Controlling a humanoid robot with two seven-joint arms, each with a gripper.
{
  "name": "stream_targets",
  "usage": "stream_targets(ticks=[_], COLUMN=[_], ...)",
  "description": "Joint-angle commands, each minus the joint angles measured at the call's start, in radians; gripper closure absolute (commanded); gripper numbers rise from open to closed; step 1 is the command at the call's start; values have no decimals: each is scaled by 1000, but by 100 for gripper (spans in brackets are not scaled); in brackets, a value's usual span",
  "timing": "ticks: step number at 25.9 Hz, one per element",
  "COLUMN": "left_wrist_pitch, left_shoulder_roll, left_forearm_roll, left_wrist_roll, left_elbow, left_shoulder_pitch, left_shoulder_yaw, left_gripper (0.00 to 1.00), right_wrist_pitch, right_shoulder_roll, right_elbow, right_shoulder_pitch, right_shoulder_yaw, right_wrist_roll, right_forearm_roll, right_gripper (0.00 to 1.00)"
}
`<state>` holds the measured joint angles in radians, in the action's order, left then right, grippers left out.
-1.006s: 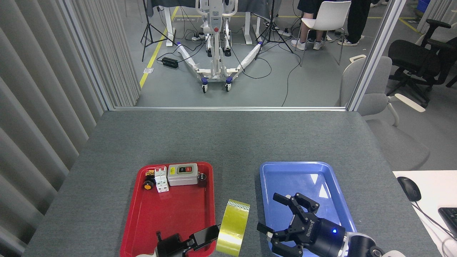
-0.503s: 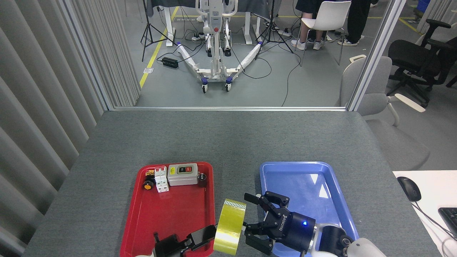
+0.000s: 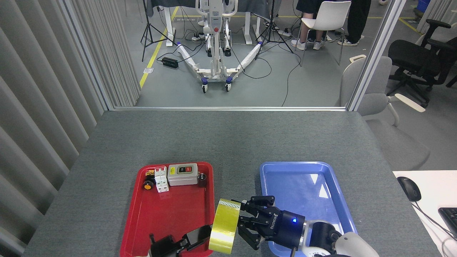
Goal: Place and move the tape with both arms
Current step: 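Grasp the tape roll with the right gripper beside the left gripper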
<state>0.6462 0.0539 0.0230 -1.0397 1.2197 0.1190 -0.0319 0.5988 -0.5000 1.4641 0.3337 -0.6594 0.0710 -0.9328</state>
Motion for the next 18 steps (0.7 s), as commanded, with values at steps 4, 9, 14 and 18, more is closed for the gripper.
stream_targets(ticks=[4,9,14,18], left_wrist_pitch=[1,1,3,1], left_shoulder_roll=[1,1,3,3], left_forearm_roll=[0,6,11,11], left_wrist_roll=[1,3,10,10], left_elbow=[-11,-12,-26,-28], left_shoulder_pitch=[2,2,7,8], left_shoulder_yaw=[14,14,27,35], left_gripper=[100,100,100,97], right_wrist_pitch=[7,18,19,19], right_shoulder_roll=[5,6,6,5], right_elbow=[-27,-39,-41,-41], right_shoulder_pitch=[5,7,7,7], right_shoulder_yaw=[-23,-25,-25,-25], right_wrist_roll=[0,-2,-4,-4], right_forearm_roll=[0,0,0,0], right_gripper=[69,71,74,74])
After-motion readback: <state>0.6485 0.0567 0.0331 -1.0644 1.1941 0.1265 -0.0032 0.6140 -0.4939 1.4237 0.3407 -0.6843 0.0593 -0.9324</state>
